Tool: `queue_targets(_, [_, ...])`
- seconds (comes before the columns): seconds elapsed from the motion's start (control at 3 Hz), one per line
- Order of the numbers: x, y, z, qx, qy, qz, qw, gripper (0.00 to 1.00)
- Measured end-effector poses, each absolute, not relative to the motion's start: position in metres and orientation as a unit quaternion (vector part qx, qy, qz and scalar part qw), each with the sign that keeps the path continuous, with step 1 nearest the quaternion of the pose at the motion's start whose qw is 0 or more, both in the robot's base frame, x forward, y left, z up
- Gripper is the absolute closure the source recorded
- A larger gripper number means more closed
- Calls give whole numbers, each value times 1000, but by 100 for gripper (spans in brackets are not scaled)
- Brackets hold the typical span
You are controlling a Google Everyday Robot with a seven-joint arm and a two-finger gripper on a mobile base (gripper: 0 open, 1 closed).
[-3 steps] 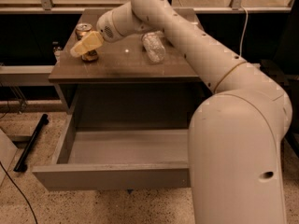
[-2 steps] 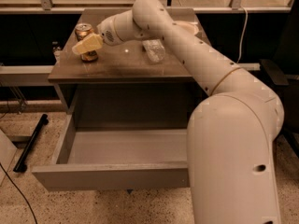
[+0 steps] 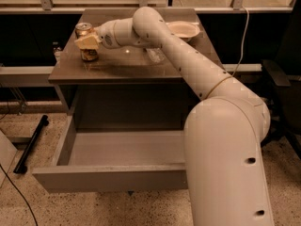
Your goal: Place orange can into top drawer
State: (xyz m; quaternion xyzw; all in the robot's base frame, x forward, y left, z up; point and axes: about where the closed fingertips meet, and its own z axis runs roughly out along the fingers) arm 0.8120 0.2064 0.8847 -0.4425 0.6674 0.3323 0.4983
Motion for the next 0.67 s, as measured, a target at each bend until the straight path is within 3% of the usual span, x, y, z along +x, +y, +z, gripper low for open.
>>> queue_targets(0.33, [801,200,893,-436,667,334,503,88])
queue_targets(0.67, [763,179,918,-430,666,328,513,100])
